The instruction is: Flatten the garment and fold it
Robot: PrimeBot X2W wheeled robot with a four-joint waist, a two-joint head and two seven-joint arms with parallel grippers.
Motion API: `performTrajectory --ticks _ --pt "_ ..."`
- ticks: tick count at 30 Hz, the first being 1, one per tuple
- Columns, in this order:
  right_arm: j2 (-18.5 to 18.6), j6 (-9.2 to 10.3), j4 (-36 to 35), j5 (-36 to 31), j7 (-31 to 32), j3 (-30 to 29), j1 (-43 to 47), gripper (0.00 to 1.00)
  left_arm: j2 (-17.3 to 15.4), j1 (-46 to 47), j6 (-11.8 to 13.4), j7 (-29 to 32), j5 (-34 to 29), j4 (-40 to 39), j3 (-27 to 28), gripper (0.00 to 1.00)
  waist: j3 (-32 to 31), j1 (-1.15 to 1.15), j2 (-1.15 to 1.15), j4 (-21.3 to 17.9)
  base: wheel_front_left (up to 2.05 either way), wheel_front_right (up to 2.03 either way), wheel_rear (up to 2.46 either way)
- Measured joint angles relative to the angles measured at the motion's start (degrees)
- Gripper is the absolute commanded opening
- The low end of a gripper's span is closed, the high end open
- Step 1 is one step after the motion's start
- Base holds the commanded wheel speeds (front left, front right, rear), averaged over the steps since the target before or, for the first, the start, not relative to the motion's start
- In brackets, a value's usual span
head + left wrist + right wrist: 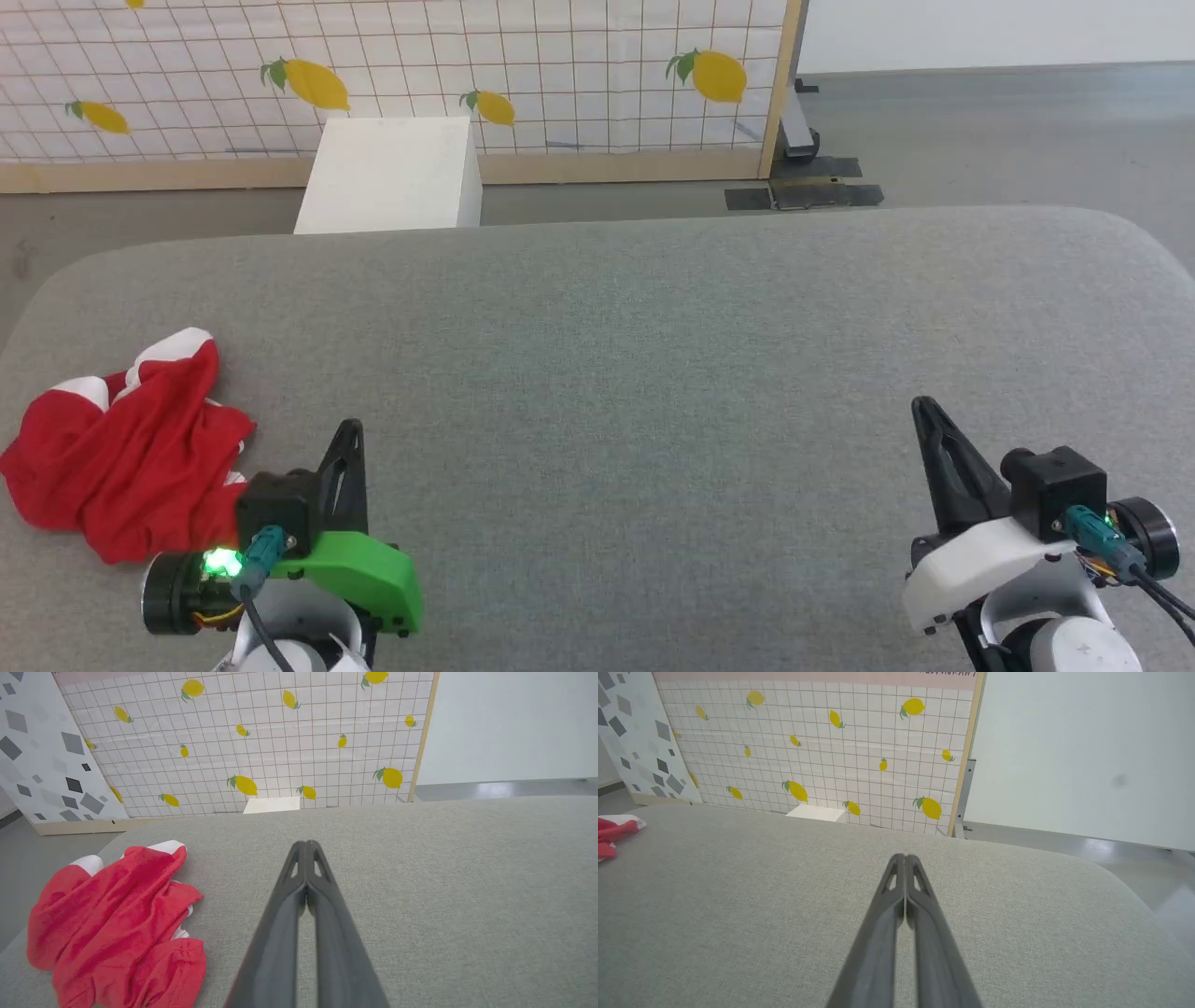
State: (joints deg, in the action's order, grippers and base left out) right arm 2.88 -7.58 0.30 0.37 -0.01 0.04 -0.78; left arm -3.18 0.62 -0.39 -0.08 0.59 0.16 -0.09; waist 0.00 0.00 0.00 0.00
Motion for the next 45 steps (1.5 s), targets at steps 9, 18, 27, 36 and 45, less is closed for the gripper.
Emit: performTrajectory --ticks 9,18,27,36,45 --pt "0.00 0.00 0.00 0.00 0.00 0.00 0.00 0.00 0.00 0.00 0.00 0.00 0.00 0.00 0.02 0.00 0.00 0.00 0.00 0.00 0.00 0.00 0.00" --pt "0.00 0.00 0.00 0.00 0.00 0.00 0.00 0.00 0.00 0.00 0.00 0.00 0.00 0.00 0.01 0.00 0.00 0.00 0.00 0.00 0.00 0.00 0.00" --pt "0.00 -0.01 0.05 0.01 0.00 0.01 -0.01 1.00 -0.02 0.01 -0.03 0.00 0.04 0.01 -0.13 1.00 0.00 0.00 0.00 0.00 0.00 0.00 0.00" --pt "0.00 0.00 0.77 0.82 -0.58 0.03 -0.01 1.00 -0.02 0.01 -0.03 -0.57 0.58 0.37 -0.45 1.00 0.00 0.00 0.00 0.02 0.00 0.00 0.00" --pt "0.00 -0.01 2.02 2.66 -1.99 0.04 -0.02 1.00 -0.02 0.01 -0.02 -2.03 1.46 1.18 -0.68 1.00 -0.09 0.00 0.00 0.18 0.00 0.00 0.00"
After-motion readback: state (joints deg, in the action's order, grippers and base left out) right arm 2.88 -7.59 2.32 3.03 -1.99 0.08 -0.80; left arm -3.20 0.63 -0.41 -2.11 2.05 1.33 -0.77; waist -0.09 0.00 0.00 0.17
